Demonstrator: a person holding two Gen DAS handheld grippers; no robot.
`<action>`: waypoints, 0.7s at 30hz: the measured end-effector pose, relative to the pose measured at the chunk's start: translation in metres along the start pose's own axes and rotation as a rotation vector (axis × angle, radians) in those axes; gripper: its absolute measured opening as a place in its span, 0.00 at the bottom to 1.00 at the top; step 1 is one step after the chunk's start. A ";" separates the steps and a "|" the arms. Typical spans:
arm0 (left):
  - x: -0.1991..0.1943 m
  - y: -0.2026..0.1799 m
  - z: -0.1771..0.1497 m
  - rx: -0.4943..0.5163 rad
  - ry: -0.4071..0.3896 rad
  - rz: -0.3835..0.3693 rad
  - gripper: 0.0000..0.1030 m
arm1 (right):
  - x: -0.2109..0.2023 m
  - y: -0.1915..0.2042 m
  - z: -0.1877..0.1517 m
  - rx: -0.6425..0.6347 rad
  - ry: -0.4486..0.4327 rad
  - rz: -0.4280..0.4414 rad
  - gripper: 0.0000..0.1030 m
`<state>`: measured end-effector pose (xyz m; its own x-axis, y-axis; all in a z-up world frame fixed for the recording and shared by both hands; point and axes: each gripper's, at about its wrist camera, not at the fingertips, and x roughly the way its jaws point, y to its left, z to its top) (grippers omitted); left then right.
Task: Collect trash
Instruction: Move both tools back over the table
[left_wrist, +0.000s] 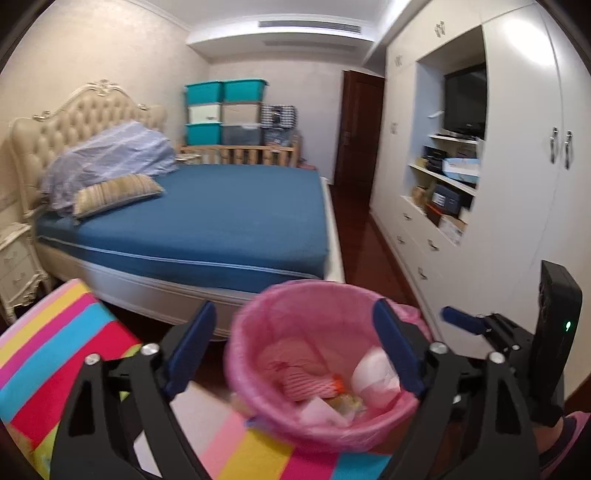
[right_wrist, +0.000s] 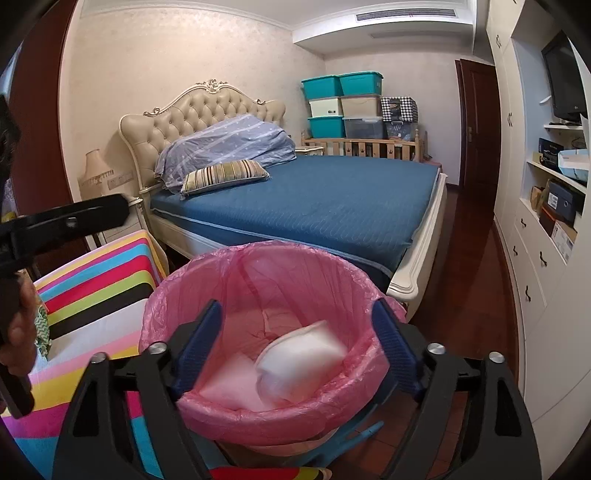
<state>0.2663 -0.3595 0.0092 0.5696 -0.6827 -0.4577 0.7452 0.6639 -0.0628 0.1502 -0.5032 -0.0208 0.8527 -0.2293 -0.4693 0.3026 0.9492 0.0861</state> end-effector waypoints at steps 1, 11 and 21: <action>-0.005 0.003 -0.001 -0.005 -0.001 0.016 0.88 | -0.001 0.001 0.000 0.001 -0.001 0.004 0.80; -0.083 0.049 -0.050 -0.079 0.047 0.205 0.95 | -0.016 0.044 -0.007 -0.020 0.039 0.075 0.82; -0.174 0.083 -0.109 -0.125 0.081 0.316 0.95 | -0.025 0.118 -0.020 -0.090 0.080 0.181 0.82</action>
<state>0.1915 -0.1525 -0.0130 0.7320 -0.4144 -0.5409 0.4853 0.8742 -0.0129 0.1561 -0.3808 -0.0169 0.8520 -0.0384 -0.5221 0.1049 0.9896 0.0984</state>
